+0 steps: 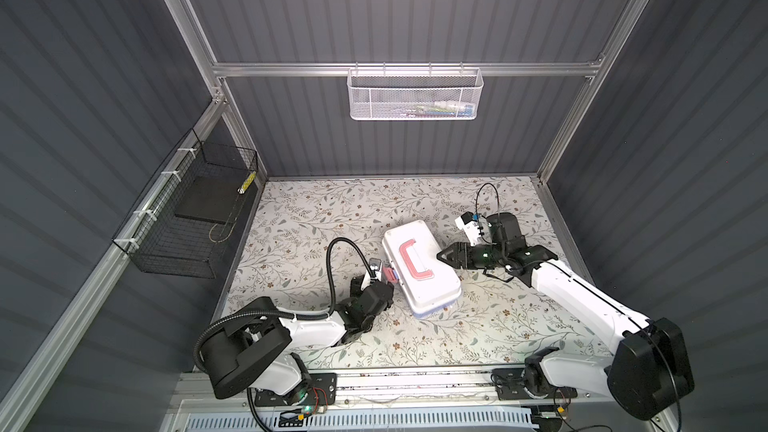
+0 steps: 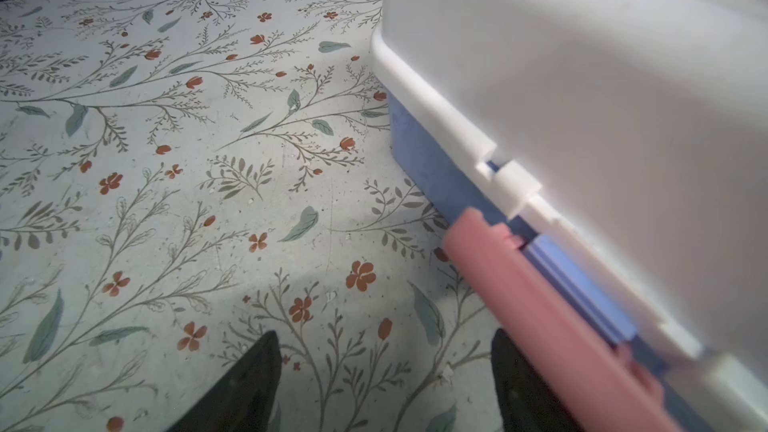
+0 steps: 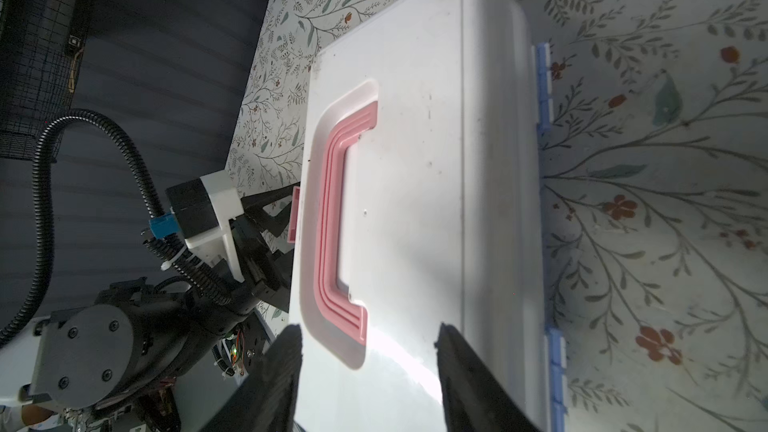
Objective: Pack the tool kit
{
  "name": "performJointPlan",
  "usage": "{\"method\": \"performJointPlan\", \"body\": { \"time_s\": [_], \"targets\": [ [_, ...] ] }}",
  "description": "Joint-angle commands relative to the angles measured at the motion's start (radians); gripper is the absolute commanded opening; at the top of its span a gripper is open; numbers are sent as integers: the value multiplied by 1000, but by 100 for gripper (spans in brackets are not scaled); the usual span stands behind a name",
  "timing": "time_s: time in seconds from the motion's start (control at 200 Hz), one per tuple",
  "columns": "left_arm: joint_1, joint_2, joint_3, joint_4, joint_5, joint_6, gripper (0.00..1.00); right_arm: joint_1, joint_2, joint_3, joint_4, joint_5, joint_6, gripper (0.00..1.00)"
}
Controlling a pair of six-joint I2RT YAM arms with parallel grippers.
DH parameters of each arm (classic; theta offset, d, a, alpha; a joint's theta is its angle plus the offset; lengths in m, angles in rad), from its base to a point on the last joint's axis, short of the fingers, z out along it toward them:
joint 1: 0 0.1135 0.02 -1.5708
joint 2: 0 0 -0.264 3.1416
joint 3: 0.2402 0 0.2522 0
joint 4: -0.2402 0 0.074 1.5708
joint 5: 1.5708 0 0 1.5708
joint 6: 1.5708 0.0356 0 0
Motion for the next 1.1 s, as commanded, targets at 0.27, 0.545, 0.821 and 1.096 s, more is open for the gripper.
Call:
{"method": "performJointPlan", "body": {
  "time_s": [0.27,0.545,0.821,1.096],
  "targets": [
    [47,-70,-18,70,228,-137,79,-4,69,-27,34,-16,1,54],
    [60,-60,-28,111,325,-254,79,-3,63,-58,39,-20,3,54],
    [65,-116,-76,182,311,-304,76,-4,51,-108,46,-18,7,54],
    [67,-127,-116,273,334,-308,69,-3,32,-164,50,-19,12,54]
  ]
}}
